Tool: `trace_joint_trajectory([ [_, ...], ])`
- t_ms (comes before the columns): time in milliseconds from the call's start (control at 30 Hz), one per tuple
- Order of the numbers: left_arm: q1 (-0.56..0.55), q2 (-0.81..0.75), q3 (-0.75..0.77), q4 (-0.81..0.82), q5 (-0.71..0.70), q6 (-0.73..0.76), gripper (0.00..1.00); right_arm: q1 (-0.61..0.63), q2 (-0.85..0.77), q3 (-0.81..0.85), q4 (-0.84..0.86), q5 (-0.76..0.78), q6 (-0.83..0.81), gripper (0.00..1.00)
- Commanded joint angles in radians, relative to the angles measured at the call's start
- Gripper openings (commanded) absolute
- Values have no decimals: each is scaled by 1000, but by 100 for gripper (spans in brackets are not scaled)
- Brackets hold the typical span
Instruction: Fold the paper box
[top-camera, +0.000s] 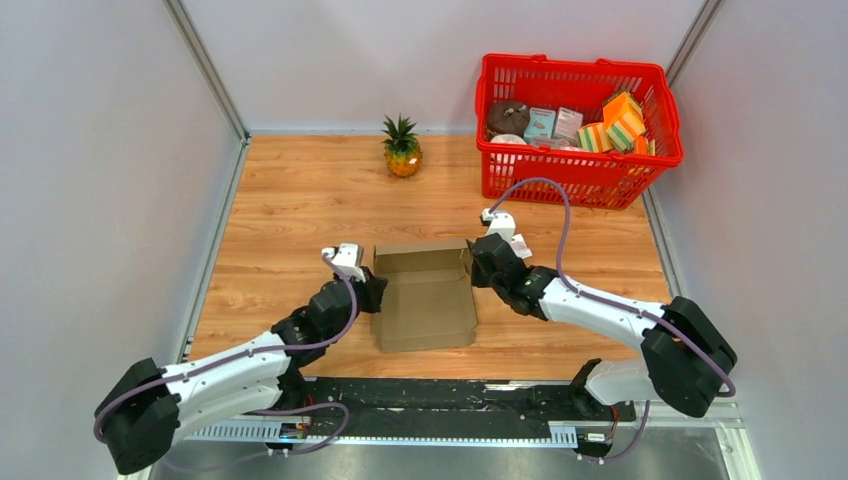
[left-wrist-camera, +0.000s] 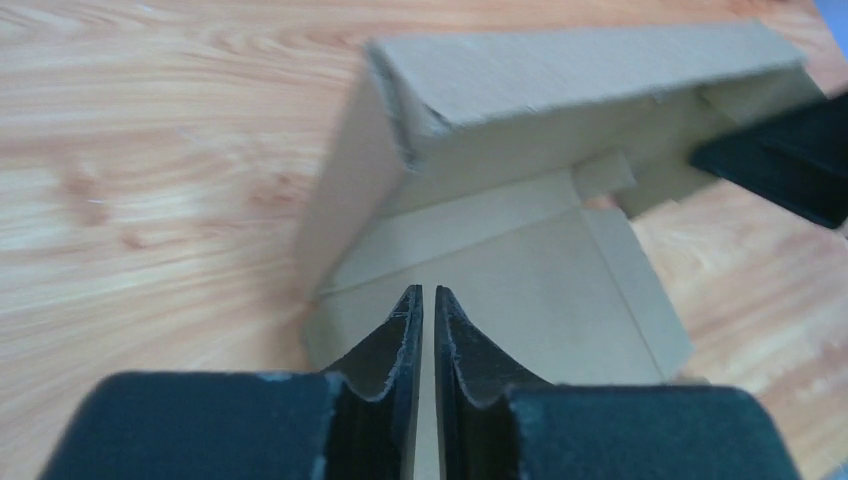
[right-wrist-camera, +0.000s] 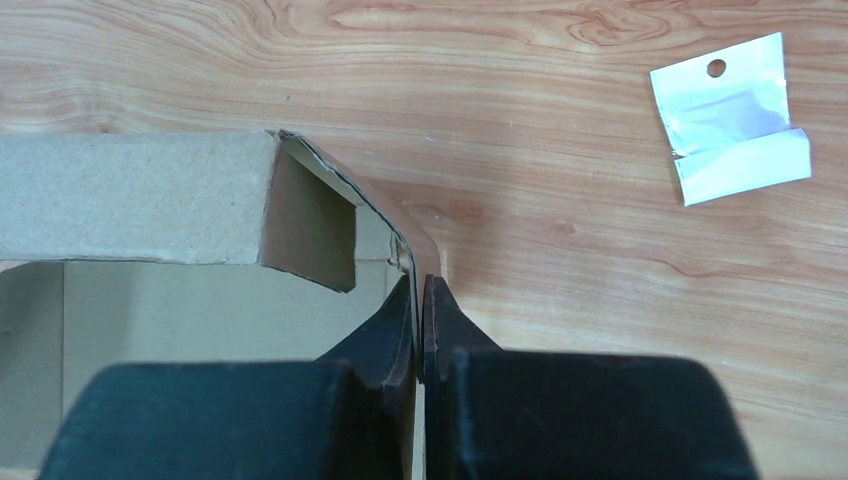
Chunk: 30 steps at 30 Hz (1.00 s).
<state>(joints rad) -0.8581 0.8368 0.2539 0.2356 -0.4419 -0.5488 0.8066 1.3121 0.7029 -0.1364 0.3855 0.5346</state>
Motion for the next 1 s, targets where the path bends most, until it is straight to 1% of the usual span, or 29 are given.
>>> trace_joint_trajectory([
  [0, -4, 102, -33, 223, 261, -48, 11, 22, 51, 76, 15, 69, 85, 3],
  [33, -4, 186, 2, 250, 279, -53, 9, 31, 62, 90, 5, 78, 118, 3],
  [100, -5, 275, 39, 289, 342, -71, 6, 43, 107, 144, -43, 116, 154, 3],
  [133, -10, 363, 59, 351, 359, -85, 5, 55, 124, 165, -61, 128, 169, 3],
  [200, -13, 453, 62, 451, 384, -138, 5, 63, 168, 222, -106, 159, 203, 1],
  [233, -15, 535, 70, 546, 397, -152, 5, 72, 180, 237, -117, 168, 211, 1],
  [267, -13, 576, 73, 586, 425, -181, 5, 75, 191, 253, -144, 182, 229, 1],
  [333, -13, 666, 90, 672, 437, -201, 5, 77, 213, 282, -161, 193, 241, 1],
  [433, -19, 746, 97, 755, 456, -209, 5, 77, 225, 302, -183, 193, 268, 3],
  [500, -21, 786, 100, 778, 450, -204, 5, 78, 230, 311, -190, 185, 278, 5],
  [600, -21, 818, 108, 826, 447, -203, 5, 80, 239, 325, -195, 165, 291, 7],
  [900, -21, 912, 130, 867, 445, -203, 5, 83, 268, 340, -200, 119, 321, 10],
  [967, -21, 929, 128, 851, 387, -214, 4, 83, 277, 351, -209, 105, 337, 11],
])
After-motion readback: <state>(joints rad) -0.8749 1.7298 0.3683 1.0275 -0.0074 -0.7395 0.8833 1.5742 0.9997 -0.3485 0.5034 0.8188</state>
